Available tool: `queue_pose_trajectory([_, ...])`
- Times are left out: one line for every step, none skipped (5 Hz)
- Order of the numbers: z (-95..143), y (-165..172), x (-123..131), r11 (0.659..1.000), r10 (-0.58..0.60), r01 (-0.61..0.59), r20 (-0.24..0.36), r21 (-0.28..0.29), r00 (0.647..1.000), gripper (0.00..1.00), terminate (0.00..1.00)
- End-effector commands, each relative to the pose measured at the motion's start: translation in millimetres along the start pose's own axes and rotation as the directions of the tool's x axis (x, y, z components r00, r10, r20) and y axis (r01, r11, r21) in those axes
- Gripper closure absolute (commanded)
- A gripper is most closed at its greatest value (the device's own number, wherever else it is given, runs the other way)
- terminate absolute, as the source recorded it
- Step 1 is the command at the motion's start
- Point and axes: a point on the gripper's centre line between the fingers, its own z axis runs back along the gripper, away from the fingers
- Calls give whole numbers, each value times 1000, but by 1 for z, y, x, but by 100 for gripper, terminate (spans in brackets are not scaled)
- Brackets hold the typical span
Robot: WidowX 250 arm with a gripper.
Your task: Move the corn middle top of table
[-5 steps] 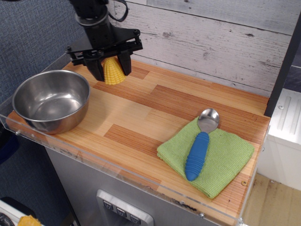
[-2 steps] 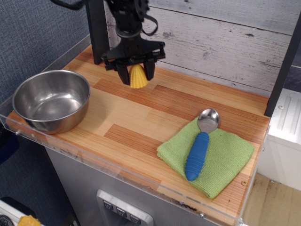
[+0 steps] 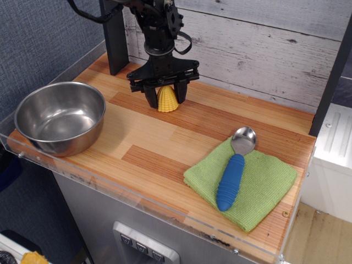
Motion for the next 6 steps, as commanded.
queue_pose_trajectory([12,4,4,999,31,-34,56,38,998,0,0])
queue_pose_trajectory([13,6,6,998,56,-57,59,20,997,0,0])
queue_pose_trajectory([20,4,9,998,52,-53,57,26,997,0,0])
queue_pose_trajectory([36,1,11,996,86,-86,47,-3,995,0,0])
queue_pose_trajectory([62,1,14,995,97,-95,54,-43,994,0,0])
queue_pose_trajectory([98,8,15,990,114,-107,75,-93,991,0,0])
